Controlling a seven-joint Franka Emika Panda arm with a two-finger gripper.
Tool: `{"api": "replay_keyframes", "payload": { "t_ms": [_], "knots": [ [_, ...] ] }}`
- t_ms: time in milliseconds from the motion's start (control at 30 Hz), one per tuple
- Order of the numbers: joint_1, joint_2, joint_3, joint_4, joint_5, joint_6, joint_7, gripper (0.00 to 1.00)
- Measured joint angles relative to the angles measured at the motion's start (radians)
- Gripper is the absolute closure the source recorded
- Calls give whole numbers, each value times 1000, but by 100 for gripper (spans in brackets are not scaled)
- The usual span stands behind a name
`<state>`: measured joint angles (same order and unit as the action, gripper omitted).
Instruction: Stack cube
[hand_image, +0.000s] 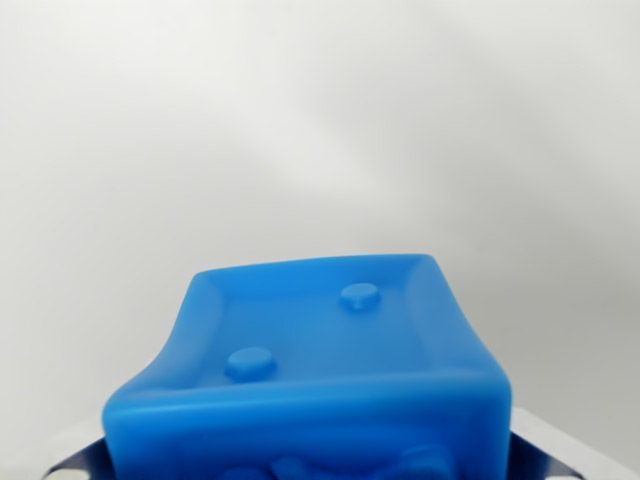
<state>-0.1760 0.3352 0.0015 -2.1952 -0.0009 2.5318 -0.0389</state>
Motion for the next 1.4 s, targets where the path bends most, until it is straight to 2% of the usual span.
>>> {"api": "replay_keyframes", "payload": {
  "t_ms": [1400],
  "knots": [
    [131,-7,5,64,0,-70,115,100]
  ]
}}
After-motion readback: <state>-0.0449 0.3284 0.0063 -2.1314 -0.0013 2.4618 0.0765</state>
